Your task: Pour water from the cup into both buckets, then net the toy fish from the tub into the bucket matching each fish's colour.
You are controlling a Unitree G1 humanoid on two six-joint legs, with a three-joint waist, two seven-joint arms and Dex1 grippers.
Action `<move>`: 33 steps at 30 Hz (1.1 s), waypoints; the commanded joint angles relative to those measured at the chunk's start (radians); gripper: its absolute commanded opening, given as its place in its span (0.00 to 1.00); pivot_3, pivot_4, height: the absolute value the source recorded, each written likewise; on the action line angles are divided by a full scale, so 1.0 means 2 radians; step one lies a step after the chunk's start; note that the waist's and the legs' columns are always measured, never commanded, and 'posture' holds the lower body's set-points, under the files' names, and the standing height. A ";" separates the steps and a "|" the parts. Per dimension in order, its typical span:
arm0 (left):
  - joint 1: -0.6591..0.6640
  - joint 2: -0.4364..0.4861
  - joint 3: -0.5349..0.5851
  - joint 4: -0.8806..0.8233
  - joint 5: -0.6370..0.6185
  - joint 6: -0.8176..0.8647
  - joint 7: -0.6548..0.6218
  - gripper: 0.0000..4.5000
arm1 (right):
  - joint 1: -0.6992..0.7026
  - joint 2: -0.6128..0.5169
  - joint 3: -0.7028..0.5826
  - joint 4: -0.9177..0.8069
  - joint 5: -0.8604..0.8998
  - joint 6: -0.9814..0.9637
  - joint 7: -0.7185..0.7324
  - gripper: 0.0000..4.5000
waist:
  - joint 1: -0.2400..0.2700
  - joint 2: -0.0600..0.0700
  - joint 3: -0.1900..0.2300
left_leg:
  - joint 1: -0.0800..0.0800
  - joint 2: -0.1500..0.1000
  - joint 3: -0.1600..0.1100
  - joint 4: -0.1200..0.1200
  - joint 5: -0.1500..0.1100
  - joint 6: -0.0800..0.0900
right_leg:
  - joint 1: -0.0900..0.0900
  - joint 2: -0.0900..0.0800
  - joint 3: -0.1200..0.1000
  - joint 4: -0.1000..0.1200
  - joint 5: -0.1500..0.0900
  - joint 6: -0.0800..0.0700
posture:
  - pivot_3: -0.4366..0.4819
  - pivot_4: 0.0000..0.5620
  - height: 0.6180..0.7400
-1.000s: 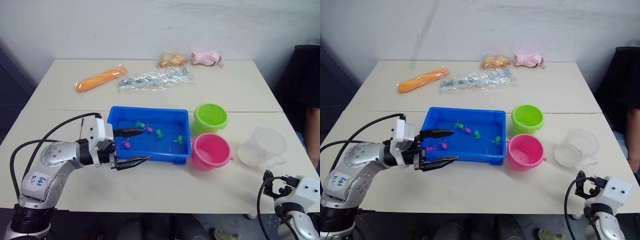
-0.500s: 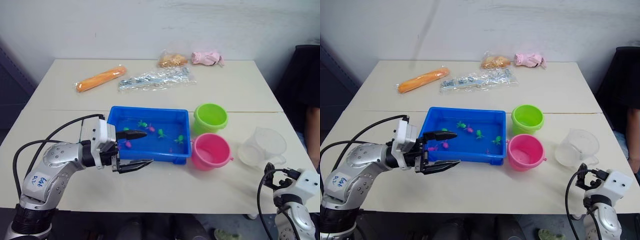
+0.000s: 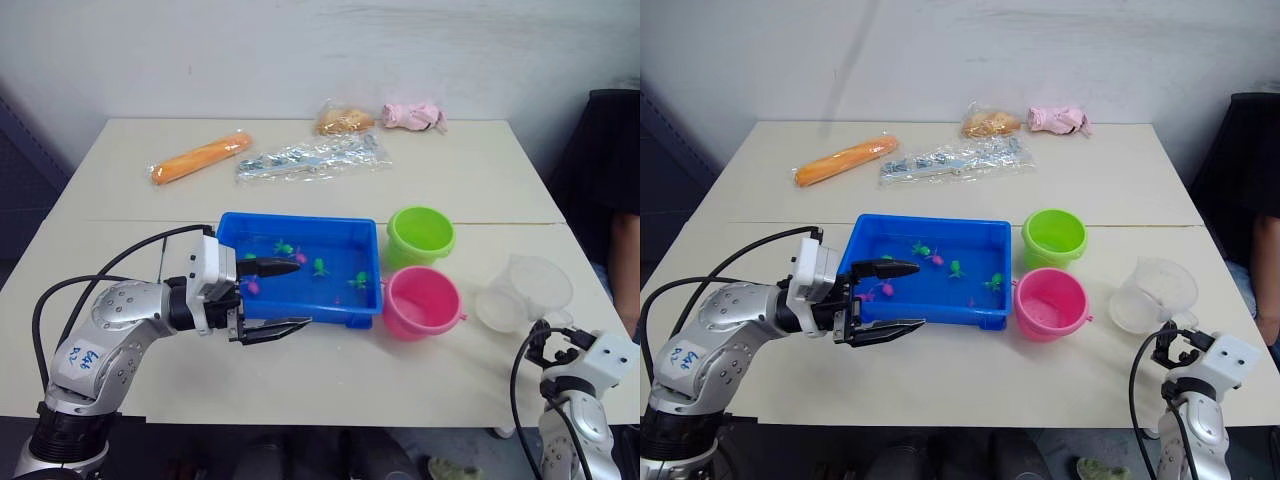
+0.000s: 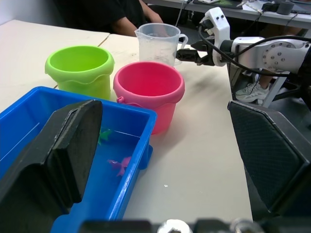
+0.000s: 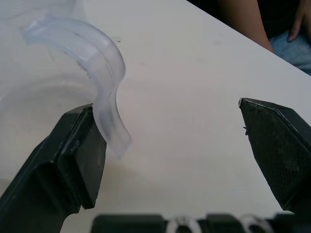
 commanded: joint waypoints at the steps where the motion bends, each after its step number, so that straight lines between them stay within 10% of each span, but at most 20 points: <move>1: -0.006 0.001 0.004 -0.010 -0.005 -0.006 -0.001 0.99 | -0.007 -0.002 -0.014 0.005 -0.007 -0.021 -0.008 1.00 | 0.000 0.000 0.000 | 0.000 0.000 0.000 0.000 0.000 0.000 | 0.000 0.000 0.000 0.000 0.000 0.000 | 0.48 0.27 1.00; 12: -0.005 -0.001 0.001 -0.012 -0.003 -0.006 0.003 0.99 | -0.036 0.026 -0.033 0.040 0.031 -0.057 -0.021 1.00 | 0.000 0.000 0.000 | 0.000 0.000 0.000 0.000 0.000 0.000 | 0.000 0.000 0.000 0.000 0.000 0.000 | 0.48 0.27 1.00; 23: -0.006 -0.007 -0.005 -0.011 0.000 -0.009 0.007 1.00 | -0.044 0.028 -0.029 0.051 0.044 -0.087 -0.001 0.01 | 0.000 0.000 0.000 | 0.000 0.000 0.000 0.000 0.000 0.000 | 0.000 0.000 0.000 0.000 0.000 0.000 | 0.48 0.27 1.00; 33: 0.005 -0.009 -0.005 -0.016 -0.002 -0.007 0.012 1.00 | -0.036 0.006 -0.024 0.035 0.031 -0.084 0.012 0.01 | 0.000 0.001 0.001 | 0.000 0.000 0.000 0.000 0.000 0.000 | 0.000 0.000 0.000 0.000 0.000 0.000 | 0.48 0.27 1.00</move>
